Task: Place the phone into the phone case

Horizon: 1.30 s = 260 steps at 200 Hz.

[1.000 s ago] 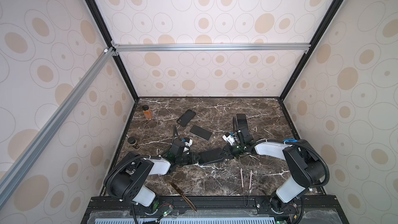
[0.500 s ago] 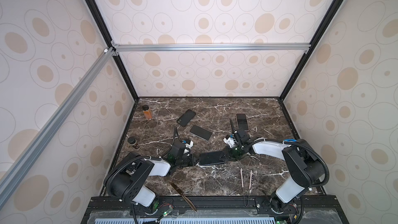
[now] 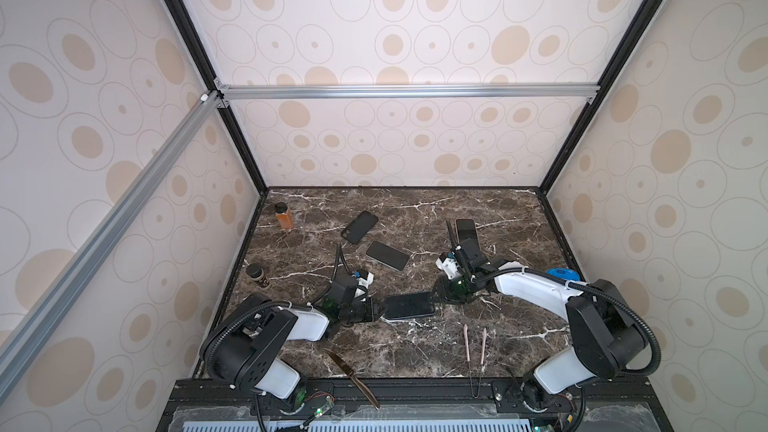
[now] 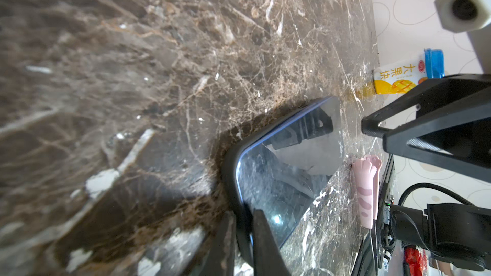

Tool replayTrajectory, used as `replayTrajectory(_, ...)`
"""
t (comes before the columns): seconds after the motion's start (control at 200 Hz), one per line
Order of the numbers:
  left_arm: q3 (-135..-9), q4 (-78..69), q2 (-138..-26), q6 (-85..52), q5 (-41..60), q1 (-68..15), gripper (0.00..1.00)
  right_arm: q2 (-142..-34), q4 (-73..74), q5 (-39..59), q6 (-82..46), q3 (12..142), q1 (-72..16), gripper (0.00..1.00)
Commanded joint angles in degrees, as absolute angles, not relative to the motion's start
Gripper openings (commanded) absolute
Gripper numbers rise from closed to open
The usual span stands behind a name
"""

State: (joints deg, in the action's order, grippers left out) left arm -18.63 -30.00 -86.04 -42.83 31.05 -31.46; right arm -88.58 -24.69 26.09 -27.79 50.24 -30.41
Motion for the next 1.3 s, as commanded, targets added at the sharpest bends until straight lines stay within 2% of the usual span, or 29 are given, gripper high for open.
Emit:
replayTrajectory(0.0,-17.2,-26.0,-85.7,-43.7,31.4,-31.9,0.23,-88.2,-29.1,23.1,-25.4,51.1,-30.6,0.35)
replayTrajectory(0.095,-17.6,-26.1,-84.2,-44.4,32.2,-31.9,0.31,-88.8,-29.9,22.4,-24.4,51.0,-30.6,0.32)
replayTrajectory(0.27,-18.8,-21.8,-81.2,-43.7,30.7,-32.0,0.33,-89.6,-29.4,23.4,-23.0,50.3,-30.6,0.3)
replayTrajectory(0.45,-20.4,-16.8,-80.5,-41.1,27.3,-31.9,0.32,-90.5,-27.7,23.5,-22.4,49.9,-30.6,0.29)
replayTrajectory(0.8,-20.7,-18.4,-82.0,-40.4,27.8,-32.0,0.3,-92.5,-22.5,25.4,-24.1,48.5,-30.7,0.23)
replayTrajectory(1.295,-21.1,-20.4,-84.1,-40.6,28.6,-32.7,0.25,-96.4,-22.8,27.0,-24.0,48.5,-33.2,0.15)
